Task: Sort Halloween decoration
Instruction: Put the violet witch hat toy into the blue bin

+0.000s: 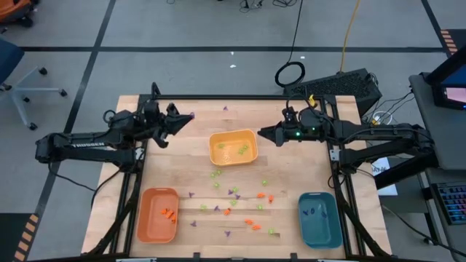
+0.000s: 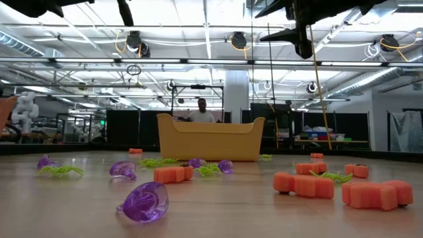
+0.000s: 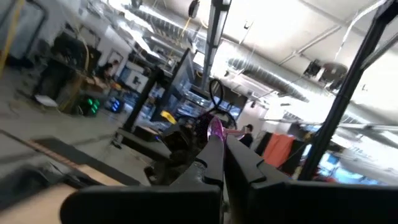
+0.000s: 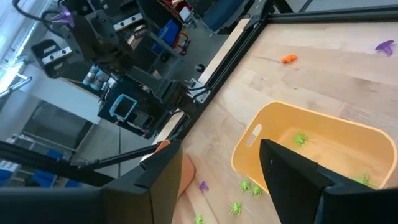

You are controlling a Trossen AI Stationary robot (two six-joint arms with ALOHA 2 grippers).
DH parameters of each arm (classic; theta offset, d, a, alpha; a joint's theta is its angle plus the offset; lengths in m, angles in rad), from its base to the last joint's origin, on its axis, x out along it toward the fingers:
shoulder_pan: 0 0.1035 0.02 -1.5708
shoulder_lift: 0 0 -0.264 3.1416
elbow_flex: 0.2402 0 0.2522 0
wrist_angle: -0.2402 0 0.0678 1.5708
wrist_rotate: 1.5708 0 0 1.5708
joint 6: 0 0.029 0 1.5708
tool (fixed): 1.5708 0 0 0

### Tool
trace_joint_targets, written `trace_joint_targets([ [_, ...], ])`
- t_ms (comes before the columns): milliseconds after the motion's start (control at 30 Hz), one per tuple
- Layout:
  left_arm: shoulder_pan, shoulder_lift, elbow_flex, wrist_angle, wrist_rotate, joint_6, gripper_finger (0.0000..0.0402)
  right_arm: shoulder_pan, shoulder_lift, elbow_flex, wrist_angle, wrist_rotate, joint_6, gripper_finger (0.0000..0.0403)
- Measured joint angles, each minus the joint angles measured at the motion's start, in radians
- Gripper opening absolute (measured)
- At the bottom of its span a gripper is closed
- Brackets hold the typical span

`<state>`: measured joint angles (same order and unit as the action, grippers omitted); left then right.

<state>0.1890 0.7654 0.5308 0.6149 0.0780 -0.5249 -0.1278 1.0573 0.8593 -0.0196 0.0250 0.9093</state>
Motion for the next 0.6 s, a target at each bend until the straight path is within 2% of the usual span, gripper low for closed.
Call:
trace_joint_targets([
  [200,-0.036,0.0,0.0,-0.006,-0.002,-0.096,0.0,0.038,0.0,0.0,0.016,0.0,-0.047,0.0201],
  [367,-0.066,0.008,0.0,0.001,-0.032,-0.152,0.0,0.079,0.0,0.0,0.134,0.011,-0.133,0.0201],
  [533,-0.098,0.051,0.0,-0.001,-0.068,-0.257,0.0,0.124,0.0,0.0,0.284,0.095,-0.295,0.0201],
  [600,-0.117,0.08,0.0,-0.002,-0.114,-0.281,0.0,0.142,0.0,0.0,0.337,0.158,-0.357,0.0201],
])
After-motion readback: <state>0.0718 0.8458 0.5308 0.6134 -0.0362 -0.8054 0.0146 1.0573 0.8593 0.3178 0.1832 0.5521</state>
